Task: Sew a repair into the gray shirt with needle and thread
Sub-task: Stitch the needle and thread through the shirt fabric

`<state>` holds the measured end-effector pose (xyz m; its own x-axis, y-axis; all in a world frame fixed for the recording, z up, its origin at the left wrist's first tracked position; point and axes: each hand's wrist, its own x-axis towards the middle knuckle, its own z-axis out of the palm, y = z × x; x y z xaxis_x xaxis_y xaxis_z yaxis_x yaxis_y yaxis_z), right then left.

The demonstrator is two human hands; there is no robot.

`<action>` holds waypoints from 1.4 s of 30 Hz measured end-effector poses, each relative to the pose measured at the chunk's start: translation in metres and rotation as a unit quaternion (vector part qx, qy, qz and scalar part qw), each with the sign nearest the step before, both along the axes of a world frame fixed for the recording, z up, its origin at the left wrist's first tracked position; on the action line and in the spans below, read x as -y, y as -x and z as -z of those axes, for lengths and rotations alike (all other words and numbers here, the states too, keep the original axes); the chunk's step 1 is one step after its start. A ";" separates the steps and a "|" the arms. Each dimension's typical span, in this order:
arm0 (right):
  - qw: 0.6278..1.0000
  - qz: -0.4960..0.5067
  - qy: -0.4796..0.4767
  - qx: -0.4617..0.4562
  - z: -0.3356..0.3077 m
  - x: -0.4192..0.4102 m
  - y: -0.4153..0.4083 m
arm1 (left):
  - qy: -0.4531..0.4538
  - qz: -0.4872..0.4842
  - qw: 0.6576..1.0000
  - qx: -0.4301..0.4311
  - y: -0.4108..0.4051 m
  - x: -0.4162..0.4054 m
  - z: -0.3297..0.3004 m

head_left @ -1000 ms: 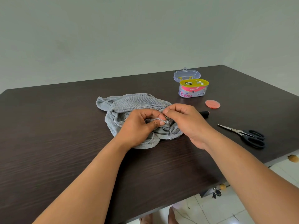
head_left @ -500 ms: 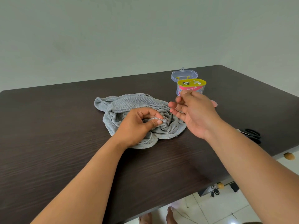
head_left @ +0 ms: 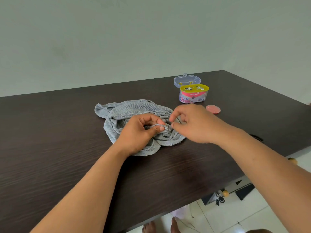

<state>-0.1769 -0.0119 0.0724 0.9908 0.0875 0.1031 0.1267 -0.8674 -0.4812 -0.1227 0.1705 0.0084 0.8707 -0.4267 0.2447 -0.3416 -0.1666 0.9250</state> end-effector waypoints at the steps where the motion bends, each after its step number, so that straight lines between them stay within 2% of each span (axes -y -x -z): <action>1: 0.998 -0.012 0.054 -0.011 0.001 -0.002 0.000 | -0.003 -0.001 1.000 0.003 -0.001 0.000 0.001; 3: 0.994 -0.016 0.105 -0.014 0.003 -0.005 -0.002 | -0.012 0.000 1.000 0.007 0.000 0.000 0.001; 5: 0.994 -0.006 0.106 0.011 0.004 -0.004 -0.005 | -0.013 -0.003 1.000 0.004 0.000 -0.001 0.000; 10: 0.998 0.011 0.047 0.039 0.003 0.003 -0.005 | -0.007 -0.019 1.000 -0.019 -0.001 -0.001 -0.001; 23: 0.996 0.049 0.005 0.075 0.013 0.007 -0.007 | 0.007 -0.028 0.999 -0.042 -0.001 -0.001 -0.003; 27: 0.995 0.069 -0.042 0.054 0.017 0.008 -0.008 | 0.007 -0.045 0.998 -0.033 -0.001 -0.001 -0.002; 32: 0.989 0.099 -0.081 0.077 0.016 0.013 -0.006 | 0.001 -0.057 0.998 -0.013 -0.001 0.000 0.000; 37: 0.982 0.081 -0.166 0.039 0.011 0.010 -0.002 | 0.001 -0.064 0.998 -0.016 -0.001 -0.001 0.000; 42: 0.967 0.090 -0.218 0.093 0.015 0.009 -0.005 | -0.002 -0.040 0.999 -0.032 -0.001 -0.004 -0.001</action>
<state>-0.1716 -0.0208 0.0570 0.9466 -0.1763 0.2700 0.1126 -0.6039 -0.7891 -0.1218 0.1745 0.0099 0.9157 -0.3562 0.1862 -0.2675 -0.1945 0.9437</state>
